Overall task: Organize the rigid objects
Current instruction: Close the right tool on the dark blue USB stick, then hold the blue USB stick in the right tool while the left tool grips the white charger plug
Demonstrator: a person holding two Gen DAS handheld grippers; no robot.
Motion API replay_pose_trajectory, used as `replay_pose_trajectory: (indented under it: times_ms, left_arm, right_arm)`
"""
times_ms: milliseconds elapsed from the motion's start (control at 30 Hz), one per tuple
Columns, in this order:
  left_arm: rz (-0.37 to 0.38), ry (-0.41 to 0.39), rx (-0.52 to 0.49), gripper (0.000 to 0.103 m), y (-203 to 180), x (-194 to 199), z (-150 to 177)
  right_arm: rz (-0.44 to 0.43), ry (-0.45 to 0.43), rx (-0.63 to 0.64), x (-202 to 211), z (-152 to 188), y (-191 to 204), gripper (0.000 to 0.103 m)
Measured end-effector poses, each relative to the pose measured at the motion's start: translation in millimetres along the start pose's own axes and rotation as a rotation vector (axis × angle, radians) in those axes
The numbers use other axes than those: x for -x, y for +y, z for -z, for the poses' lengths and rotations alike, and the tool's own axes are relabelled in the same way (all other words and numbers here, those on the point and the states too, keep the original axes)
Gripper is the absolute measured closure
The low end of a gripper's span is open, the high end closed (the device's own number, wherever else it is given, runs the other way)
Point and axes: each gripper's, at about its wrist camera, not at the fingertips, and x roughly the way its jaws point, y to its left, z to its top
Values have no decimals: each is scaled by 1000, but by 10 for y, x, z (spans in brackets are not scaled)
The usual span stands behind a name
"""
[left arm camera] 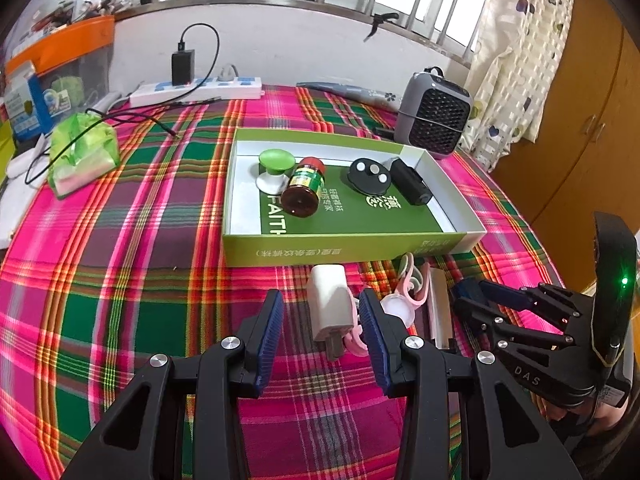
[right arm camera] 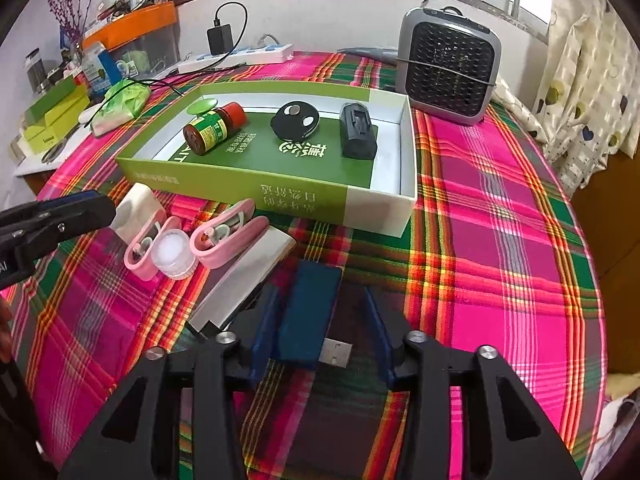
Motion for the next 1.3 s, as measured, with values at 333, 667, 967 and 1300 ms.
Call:
replay_pose_trajectory:
  times_ms: [333,667,967,1300]
  left_arm:
    - [-5,14,-19,64,-84,-59,-33]
    - [-61,63,-42,64,-101,-209,-30]
    - [-113,59,2,64,150,-190,-61]
    - [-103,54,29,64,257,-169,-72]
  right_arm:
    - [-18,-12,0,24,19,-53,79]
    - [-46,-21,-10,43,40,-95,79]
    - [-65,-24,-18,34,36,-128,79]
    - [-64,-24,-17,29,34,-128,79]
